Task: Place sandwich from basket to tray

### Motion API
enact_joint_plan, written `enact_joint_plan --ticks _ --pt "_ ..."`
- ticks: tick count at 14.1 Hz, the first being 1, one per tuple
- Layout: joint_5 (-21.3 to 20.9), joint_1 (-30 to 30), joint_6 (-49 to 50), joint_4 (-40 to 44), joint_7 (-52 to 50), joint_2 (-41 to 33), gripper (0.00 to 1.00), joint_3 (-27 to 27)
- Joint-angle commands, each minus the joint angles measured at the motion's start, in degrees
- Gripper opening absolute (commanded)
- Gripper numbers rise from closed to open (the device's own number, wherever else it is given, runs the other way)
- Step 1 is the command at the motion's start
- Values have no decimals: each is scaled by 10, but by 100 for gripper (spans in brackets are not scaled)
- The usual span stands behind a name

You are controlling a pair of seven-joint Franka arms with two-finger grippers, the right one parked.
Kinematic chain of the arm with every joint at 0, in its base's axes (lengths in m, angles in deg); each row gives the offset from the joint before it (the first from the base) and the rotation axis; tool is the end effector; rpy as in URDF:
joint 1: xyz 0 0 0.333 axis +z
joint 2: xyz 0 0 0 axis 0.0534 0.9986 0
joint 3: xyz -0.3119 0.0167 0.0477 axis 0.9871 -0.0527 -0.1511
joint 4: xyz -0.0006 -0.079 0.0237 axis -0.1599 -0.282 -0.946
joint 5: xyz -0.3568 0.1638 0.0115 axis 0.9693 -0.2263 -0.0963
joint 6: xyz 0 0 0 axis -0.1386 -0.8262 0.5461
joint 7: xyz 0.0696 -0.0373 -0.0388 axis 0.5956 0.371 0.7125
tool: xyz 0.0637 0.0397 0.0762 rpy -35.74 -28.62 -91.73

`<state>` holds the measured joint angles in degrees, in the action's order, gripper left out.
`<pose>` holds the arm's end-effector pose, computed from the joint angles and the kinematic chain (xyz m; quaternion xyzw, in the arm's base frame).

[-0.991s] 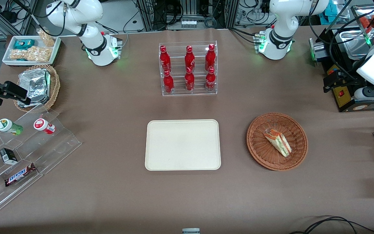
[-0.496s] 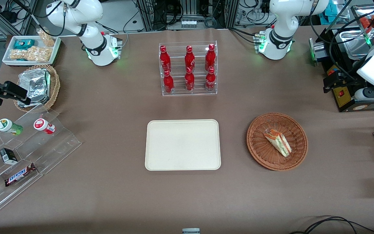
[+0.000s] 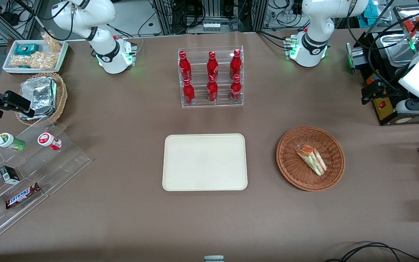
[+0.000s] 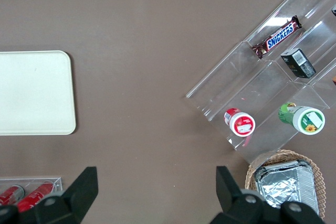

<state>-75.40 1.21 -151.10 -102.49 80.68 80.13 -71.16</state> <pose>0.5391 -0.0351 0.6140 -0.9989 0.0221 0.0397 0.0070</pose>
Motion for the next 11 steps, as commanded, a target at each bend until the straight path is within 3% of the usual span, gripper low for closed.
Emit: enact_joint_plan --ticks 1,5,11 --pt "-6 -4 3 -7 -6 7 100 5" --pt "-10 -18 -59 -76 -10 29 100 5" --pt "-29 -40 -309 -258 -121 38 100 5"
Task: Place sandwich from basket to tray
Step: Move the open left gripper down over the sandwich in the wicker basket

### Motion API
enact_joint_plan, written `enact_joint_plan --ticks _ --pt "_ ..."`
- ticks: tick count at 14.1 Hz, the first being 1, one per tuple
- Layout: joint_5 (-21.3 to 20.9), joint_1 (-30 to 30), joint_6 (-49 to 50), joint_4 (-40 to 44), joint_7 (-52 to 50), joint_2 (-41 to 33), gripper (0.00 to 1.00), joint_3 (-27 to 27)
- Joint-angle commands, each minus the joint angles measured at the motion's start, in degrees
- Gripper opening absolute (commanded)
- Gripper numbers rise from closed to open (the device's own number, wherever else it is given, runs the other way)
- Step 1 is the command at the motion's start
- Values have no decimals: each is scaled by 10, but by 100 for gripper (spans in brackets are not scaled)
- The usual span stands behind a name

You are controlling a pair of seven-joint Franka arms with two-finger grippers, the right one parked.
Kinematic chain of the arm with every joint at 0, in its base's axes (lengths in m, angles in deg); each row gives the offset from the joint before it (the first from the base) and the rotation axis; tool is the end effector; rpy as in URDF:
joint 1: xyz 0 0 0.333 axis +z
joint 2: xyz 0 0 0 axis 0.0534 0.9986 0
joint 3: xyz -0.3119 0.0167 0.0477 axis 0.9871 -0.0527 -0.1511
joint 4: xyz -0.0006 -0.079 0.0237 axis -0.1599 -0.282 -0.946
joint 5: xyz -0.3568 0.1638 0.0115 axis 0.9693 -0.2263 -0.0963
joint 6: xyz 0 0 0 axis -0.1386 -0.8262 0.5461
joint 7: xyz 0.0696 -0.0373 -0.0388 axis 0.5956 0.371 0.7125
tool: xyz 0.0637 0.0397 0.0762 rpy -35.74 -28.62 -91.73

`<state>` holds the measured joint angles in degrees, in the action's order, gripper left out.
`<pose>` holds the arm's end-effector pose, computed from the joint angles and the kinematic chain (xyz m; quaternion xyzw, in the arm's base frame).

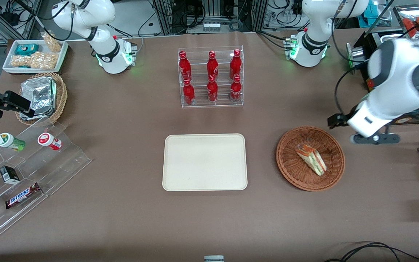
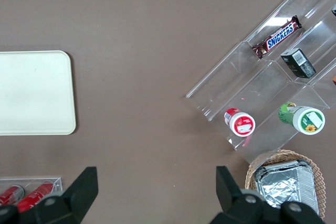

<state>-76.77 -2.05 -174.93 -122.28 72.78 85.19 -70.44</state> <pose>0.5578 -0.0736 0.4357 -0.9987 -0.0054 0.0462 0.0210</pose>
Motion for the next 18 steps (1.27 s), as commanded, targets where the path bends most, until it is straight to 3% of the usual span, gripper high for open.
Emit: enact_joint_plan --ticks 1,3,8,11,16,18 --pt "-15 -15 -121 -90 -88 -6 100 -2" --pt "-23 -27 -208 -122 -242 19 100 -2" --pt "-31 -29 -251 -77 -519 104 100 -2" --pt "-31 -29 -249 -27 -606 156 100 -2" --pt "-28 -30 -245 -2 -610 197 98 -2" --pt "-26 -29 -198 -1 -602 196 61 -2"
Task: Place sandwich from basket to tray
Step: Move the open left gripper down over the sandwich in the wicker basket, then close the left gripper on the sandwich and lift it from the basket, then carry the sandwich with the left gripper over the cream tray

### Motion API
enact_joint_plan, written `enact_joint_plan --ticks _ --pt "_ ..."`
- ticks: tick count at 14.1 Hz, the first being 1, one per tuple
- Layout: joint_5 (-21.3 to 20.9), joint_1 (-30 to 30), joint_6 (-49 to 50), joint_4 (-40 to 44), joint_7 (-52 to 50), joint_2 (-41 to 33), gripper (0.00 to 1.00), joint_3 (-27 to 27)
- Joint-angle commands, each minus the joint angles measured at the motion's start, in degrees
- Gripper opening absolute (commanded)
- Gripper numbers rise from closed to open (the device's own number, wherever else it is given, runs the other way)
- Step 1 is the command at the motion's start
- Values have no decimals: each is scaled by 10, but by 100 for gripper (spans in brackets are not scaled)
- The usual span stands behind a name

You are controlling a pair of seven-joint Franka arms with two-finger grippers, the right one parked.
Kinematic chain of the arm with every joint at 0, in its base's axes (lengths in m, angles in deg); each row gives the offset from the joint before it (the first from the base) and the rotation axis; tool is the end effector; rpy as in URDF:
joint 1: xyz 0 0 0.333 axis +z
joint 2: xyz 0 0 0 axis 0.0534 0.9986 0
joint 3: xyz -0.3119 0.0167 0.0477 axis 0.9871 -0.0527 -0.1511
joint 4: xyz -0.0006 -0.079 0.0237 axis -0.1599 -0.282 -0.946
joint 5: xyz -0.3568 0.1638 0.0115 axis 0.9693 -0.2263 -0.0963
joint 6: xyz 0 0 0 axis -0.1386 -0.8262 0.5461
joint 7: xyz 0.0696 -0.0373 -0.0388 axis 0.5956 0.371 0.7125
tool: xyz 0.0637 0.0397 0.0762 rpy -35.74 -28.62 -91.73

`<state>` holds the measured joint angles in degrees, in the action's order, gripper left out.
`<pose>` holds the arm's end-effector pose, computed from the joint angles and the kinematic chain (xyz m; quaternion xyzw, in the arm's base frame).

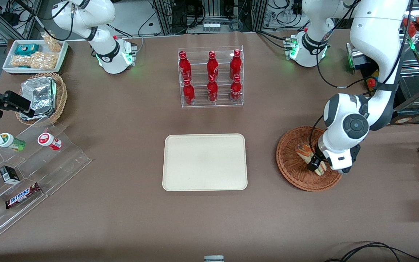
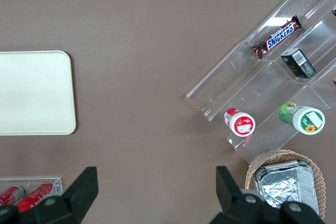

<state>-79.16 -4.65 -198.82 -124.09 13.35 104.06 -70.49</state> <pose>0.5970 -0.1069 0.2613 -0.8852 -0.4644 0.0046 0.0266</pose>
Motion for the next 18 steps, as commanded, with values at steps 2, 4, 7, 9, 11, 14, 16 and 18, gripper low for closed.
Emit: enact_joint_plan --ticks 2,4,7,9,11,14,16,18 --pt "-1 -3 62 18 -5 9 20 -2" --pt "1 -3 83 26 15 2 11 -1" --pt "4 -3 225 125 41 7 11 10" --pt "4 -3 265 180 41 26 11 38" --pt "4 -3 256 182 54 30 4 70" --pt "-2 -4 187 207 204 67 4 126" --pt "-24 -48 177 276 246 119 9 144" --pt "-40 -87 172 313 248 152 6 144"
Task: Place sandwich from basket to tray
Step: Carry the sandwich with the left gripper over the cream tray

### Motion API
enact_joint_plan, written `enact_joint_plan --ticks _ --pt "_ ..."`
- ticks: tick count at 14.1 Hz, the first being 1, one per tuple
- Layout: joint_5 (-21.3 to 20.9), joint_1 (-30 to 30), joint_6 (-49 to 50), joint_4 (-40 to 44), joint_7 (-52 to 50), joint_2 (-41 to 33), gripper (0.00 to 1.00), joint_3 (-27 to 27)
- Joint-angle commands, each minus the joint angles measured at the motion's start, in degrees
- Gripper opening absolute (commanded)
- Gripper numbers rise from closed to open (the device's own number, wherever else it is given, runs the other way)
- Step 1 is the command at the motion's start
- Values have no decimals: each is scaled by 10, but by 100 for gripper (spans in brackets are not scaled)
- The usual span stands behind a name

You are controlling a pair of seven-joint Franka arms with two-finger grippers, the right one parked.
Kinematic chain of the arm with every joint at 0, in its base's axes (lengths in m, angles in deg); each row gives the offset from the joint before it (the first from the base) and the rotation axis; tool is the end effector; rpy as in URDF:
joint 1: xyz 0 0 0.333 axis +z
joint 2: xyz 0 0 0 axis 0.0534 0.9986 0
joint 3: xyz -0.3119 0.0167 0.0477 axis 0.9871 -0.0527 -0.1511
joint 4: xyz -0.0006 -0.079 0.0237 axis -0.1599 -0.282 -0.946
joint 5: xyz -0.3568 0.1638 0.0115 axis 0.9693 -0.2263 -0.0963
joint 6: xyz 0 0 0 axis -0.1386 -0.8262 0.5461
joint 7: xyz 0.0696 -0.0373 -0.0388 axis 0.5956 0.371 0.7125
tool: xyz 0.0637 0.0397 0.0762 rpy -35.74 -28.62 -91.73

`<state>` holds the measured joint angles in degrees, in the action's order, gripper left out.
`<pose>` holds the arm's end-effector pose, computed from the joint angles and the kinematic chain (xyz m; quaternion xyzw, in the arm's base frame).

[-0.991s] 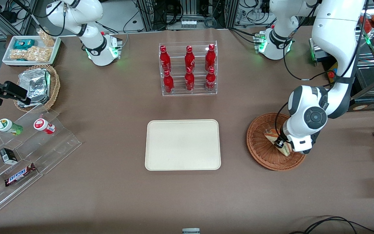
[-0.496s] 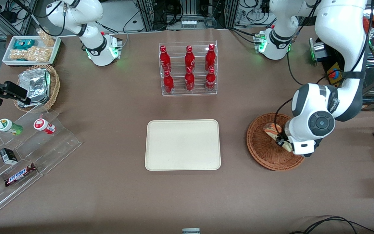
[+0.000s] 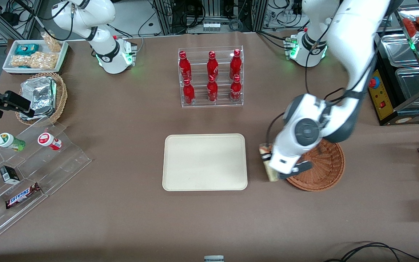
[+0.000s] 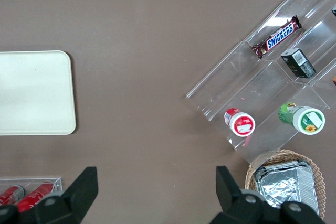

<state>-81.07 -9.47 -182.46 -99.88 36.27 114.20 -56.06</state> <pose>0.6156 -0.3096 0.3180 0.9901 0.1335 -0.0422 0.0094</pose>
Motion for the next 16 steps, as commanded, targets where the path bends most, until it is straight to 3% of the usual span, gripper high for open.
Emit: enact_joint_plan --ticks 1,7,10,16 --pt "-25 -66 -4 94 17 69 5 0" --pt "-28 -164 -18 230 -4 167 4 -5" --pt "-42 -212 -18 294 -34 221 4 -34" --pt "-41 -232 -34 308 -55 249 6 -45"
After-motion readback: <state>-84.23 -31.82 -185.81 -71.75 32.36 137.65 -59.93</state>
